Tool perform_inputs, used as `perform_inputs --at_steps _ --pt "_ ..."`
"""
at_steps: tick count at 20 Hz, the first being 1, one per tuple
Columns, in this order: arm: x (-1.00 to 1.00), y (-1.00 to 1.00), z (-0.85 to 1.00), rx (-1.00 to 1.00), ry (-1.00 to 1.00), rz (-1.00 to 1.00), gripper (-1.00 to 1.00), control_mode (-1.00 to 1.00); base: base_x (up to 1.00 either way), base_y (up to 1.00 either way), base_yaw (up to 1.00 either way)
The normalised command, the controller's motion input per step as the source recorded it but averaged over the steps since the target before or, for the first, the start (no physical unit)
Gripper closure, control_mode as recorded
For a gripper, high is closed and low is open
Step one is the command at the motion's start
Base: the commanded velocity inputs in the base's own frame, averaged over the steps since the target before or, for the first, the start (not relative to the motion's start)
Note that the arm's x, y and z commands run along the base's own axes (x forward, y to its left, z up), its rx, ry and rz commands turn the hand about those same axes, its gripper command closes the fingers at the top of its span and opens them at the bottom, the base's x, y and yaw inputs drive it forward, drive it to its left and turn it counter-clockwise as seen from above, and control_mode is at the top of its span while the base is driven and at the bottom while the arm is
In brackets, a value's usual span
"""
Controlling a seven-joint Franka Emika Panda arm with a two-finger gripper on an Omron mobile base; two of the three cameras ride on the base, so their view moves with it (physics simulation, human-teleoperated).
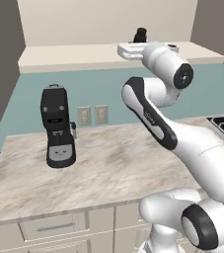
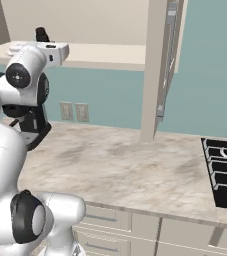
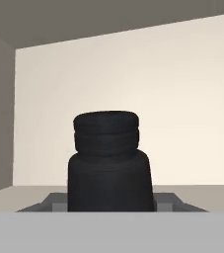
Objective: Retrieve the shaker from the cabinet and place it next the steak on a plate on the dining table.
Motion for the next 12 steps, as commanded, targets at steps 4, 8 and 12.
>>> perform_inputs --at_steps 4,8,12 --pt "-1.00 -0.20 0.39 0.07 0.12 0.00 1.00 -1.00 0.00 0.00 0.00" --pt "-1.00 -0.20 0.04 0.05 0.03 -0.01 1.00 -1.00 0.00 0.00 0.00" --pt "-1.00 -0.13 -0.18 0.00 0.01 -0.03 1.00 -1.00 0.00 0.00 0.00"
